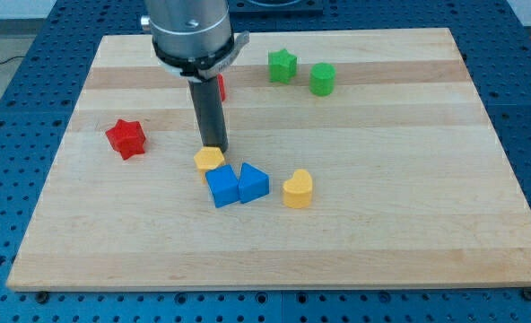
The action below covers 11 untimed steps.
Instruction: Separate the yellow hexagon from the blue cube
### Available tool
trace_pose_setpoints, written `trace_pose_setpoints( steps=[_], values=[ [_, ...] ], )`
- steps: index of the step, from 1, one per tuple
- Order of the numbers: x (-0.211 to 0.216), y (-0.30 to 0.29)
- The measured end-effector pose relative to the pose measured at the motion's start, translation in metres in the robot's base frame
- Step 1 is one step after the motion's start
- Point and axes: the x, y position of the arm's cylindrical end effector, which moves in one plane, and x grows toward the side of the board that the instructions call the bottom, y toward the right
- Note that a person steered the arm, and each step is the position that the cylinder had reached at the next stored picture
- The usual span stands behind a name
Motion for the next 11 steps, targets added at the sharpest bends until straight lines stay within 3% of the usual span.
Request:
trace_pose_setpoints(
  steps=[2,6,9,11],
  values=[
    [-0.043,0.001],
    [0.001,0.056],
    [0.005,-0.051],
    [0.024,-0.076]
  ],
)
